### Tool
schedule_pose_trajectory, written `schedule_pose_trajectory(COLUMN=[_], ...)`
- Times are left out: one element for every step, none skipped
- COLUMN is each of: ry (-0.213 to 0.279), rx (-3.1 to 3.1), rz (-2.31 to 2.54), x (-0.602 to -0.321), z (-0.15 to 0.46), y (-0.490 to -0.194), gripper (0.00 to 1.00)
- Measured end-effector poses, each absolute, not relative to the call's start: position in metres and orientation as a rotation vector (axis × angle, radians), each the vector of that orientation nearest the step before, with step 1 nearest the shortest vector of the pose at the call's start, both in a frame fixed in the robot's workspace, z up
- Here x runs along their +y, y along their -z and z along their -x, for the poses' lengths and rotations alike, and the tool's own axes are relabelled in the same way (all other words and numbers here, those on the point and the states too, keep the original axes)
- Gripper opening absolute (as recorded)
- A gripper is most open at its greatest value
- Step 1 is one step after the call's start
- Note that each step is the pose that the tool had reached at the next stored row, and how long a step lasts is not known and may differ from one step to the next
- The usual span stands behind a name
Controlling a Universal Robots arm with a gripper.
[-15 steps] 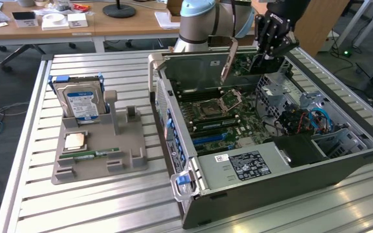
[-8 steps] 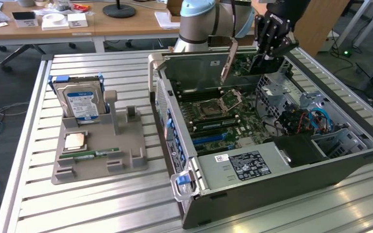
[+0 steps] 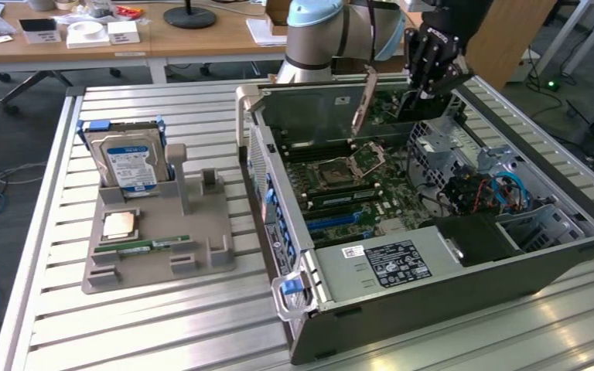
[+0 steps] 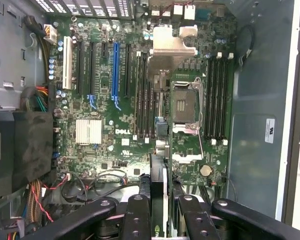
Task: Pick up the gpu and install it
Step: 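Insert the gpu into the slot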
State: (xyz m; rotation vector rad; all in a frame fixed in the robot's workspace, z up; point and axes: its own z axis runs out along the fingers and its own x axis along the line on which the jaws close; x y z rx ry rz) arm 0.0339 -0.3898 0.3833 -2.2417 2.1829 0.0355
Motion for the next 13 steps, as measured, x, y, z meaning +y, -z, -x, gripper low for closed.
schedule_pose_trajectory(ry=[-0.034, -0.031, -0.027, -0.021, -0.015, -0.008, -0.002, 0.003, 0.004, 0.003, 0.004, 0.004, 0.004], rx=[2.182, 2.181, 2.179, 2.176, 2.174, 2.170, 2.168, 2.166, 2.166, 2.166, 2.165, 2.166, 2.165], rz=[2.241, 2.240, 2.238, 2.235, 2.233, 2.230, 2.227, 2.225, 2.225, 2.225, 2.225, 2.225, 2.225], x=[-0.3898, -0.3898, -0.3898, -0.3898, -0.3898, -0.3898, -0.3898, -0.3898, -0.3898, -0.3898, -0.3898, -0.3898, -0.3901], z=[-0.0335, -0.0329, -0.0321, -0.0313, -0.0303, -0.0292, -0.0280, -0.0270, -0.0266, -0.0265, -0.0265, -0.0262, -0.0259], y=[-0.3827, -0.3818, -0.3809, -0.3799, -0.3790, -0.3780, -0.3772, -0.3765, -0.3764, -0.3764, -0.3764, -0.3764, -0.3763], gripper=[0.26, 0.26, 0.26, 0.26, 0.26, 0.26, 0.26, 0.26, 0.26, 0.26, 0.26, 0.26, 0.26])
